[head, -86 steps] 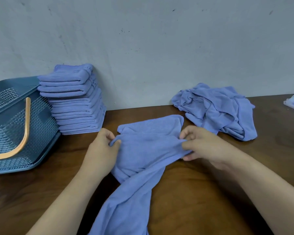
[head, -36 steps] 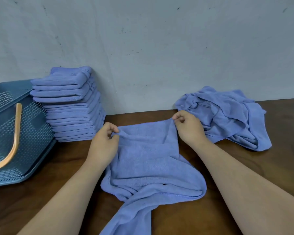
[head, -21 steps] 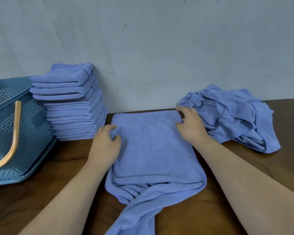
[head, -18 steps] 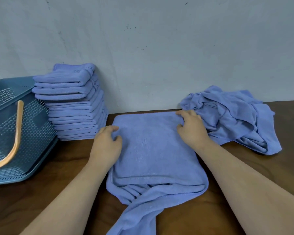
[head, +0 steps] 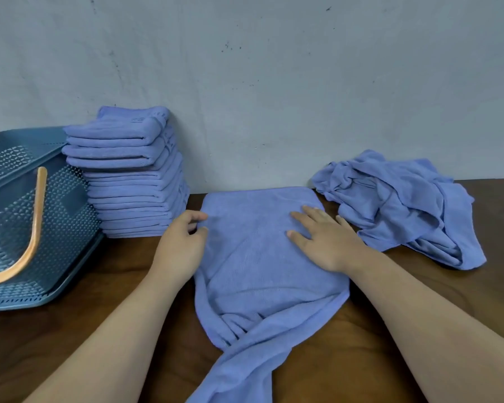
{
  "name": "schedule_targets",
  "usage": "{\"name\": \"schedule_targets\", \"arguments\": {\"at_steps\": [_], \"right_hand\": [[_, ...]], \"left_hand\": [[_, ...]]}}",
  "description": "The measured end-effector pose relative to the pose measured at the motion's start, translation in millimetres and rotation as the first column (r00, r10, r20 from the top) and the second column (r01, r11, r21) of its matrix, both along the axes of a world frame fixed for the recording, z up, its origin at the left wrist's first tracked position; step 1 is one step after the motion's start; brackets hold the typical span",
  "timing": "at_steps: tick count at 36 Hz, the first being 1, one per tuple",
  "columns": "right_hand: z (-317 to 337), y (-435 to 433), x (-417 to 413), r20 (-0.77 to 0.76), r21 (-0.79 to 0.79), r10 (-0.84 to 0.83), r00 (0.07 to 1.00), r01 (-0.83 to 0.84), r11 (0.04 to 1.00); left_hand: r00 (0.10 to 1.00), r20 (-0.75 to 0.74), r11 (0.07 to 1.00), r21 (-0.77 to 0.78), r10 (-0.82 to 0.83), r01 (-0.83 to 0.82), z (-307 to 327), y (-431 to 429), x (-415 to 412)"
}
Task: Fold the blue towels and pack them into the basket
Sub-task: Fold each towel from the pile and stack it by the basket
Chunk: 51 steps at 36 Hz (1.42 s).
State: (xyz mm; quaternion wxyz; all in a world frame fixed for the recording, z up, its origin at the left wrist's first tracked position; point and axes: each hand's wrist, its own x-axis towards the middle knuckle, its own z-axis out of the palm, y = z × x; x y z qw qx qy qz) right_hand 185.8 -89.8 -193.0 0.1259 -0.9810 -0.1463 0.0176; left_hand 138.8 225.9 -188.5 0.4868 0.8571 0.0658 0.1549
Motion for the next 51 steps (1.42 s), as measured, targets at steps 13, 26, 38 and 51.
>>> {"name": "schedule_targets", "arguments": {"at_steps": [13, 26, 38, 51], "right_hand": [[16.9, -9.1, -67.0, 0.267, 0.559, -0.062, 0.962, -0.102, 0.823], [20.8, -0.6, -190.0, 0.397, 0.391, 0.262, 0.880, -0.420, 0.819], [29.8, 16.6, -195.7, 0.342, 0.223, 0.386, 0.857, -0.473, 0.853], [45.8, -44.0, -177.9, 0.188, 0.348, 0.324, 0.927, -0.372, 0.861]], "left_hand": [[0.996, 0.070, 0.998, -0.024, 0.052, -0.050, 6.5, -3.3, -34.6], [0.989, -0.011, 0.984, 0.097, -0.149, 0.150, 3.1, 8.2, -145.8], [0.979, -0.153, 0.935, 0.307, -0.133, 0.175, 4.9, -3.8, -144.6], [0.999, 0.006, 0.946, 0.321, -0.036, 0.032, 14.0, 23.0, -143.3]]}}
